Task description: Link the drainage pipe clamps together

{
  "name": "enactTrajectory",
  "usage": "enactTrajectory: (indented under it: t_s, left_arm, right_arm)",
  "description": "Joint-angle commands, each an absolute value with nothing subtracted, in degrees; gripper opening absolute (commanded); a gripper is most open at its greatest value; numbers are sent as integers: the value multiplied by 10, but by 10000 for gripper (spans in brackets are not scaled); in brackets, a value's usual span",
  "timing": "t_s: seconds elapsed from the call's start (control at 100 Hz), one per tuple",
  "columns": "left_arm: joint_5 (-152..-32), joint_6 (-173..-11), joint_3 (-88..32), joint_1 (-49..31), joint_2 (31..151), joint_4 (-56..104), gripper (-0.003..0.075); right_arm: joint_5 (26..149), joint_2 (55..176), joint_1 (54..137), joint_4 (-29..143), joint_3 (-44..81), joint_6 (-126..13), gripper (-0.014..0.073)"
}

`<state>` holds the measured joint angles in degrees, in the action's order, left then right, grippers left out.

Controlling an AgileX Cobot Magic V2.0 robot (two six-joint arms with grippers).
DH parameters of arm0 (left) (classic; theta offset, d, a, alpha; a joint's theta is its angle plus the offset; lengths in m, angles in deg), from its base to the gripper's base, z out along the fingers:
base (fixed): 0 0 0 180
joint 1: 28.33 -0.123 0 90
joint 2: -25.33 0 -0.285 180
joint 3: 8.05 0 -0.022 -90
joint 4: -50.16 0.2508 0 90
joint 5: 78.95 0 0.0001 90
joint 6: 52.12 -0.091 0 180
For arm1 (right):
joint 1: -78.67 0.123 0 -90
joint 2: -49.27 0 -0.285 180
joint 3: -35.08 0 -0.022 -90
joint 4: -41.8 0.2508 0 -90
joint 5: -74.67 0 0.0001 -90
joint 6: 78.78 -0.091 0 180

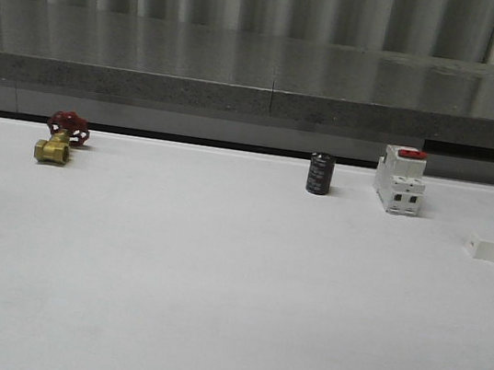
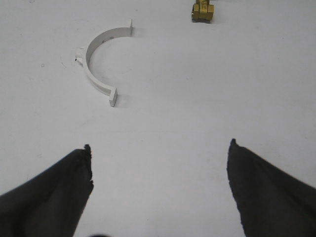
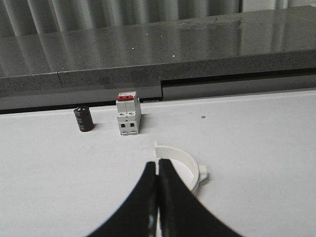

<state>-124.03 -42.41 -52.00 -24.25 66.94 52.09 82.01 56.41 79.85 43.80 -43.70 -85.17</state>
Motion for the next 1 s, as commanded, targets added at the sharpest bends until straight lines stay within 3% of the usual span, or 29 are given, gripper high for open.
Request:
enactTrajectory:
  t_s: [0.0, 0.41, 0.57, 0.79, 0.99]
  left_arm:
    - [-1195, -422, -494, -244, 680, 521, 565]
    - [-1192, -418, -337, -252, 920, 586, 566]
    - [-1192, -459, -269, -293, 1022, 561, 566]
    - [-1237, -656, -204, -380, 1152, 409, 566]
    - [-1231, -699, -165, -447, 1246, 391, 566]
  right_arm:
    - [771, 553, 795, 437, -428, -847, -69]
    - [771, 553, 795, 437, -428, -847, -69]
    - [771, 553, 795, 437, -428, -847, -69]
    - [771, 553, 795, 437, -428, -847, -69]
    - [771, 553, 795, 437, -428, -847, -69]
